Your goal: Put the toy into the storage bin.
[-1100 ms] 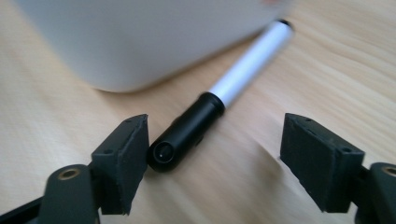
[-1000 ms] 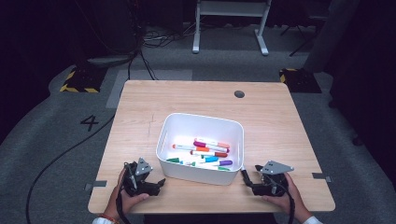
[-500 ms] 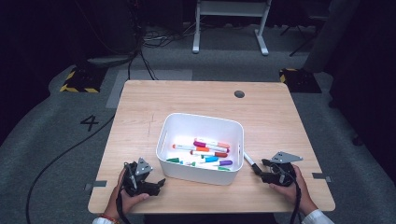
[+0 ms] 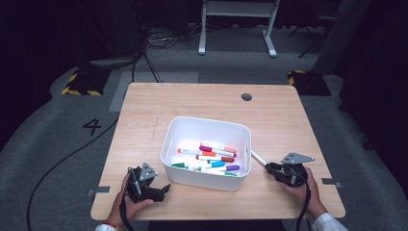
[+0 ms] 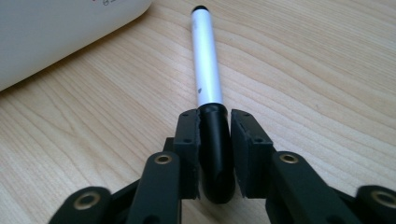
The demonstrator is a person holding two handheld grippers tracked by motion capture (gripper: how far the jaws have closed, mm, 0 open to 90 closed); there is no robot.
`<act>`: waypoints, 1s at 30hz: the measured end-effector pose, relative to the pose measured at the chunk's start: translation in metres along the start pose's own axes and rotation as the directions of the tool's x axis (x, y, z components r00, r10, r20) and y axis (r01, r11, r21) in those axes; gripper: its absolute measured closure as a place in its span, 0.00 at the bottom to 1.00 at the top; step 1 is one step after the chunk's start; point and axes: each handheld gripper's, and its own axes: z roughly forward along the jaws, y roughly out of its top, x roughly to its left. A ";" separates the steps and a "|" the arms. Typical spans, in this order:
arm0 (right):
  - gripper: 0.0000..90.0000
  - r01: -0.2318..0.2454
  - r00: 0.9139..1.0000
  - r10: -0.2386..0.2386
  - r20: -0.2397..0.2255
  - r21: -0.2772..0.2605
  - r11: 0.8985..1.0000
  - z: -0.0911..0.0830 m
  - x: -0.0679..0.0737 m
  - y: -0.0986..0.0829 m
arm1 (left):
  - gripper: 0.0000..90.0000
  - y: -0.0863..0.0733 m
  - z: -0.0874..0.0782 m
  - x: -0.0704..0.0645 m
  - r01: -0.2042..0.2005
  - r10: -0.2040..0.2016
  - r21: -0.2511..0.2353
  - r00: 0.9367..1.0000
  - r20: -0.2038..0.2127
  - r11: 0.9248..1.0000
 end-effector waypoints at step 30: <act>0.84 0.082 0.996 -0.087 -0.012 -0.227 0.970 -0.067 -0.015 0.036 | 0.10 0.000 0.000 0.000 0.001 -0.001 -0.001 1.000 0.000 1.000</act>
